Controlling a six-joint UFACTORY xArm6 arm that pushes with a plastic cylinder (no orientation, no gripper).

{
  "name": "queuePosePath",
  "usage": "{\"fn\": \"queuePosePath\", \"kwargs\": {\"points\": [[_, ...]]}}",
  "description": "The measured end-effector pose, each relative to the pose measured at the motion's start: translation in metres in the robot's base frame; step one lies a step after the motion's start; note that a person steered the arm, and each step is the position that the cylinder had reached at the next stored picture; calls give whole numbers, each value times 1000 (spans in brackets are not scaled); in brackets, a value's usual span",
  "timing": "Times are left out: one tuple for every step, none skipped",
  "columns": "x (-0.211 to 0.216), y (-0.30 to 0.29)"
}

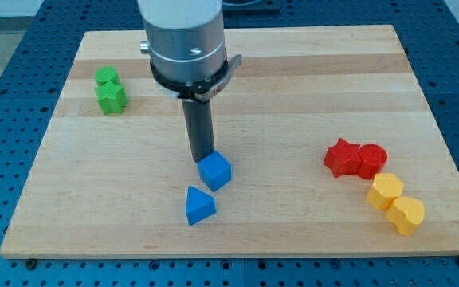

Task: Move your arm to bottom right

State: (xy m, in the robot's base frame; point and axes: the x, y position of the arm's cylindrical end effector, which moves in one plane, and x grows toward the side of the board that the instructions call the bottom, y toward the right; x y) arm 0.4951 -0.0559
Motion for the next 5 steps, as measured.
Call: {"fn": "queuePosePath", "kwargs": {"points": [[16,-3],[11,-3],[-30,43],[-56,133],[-62,251]]}}
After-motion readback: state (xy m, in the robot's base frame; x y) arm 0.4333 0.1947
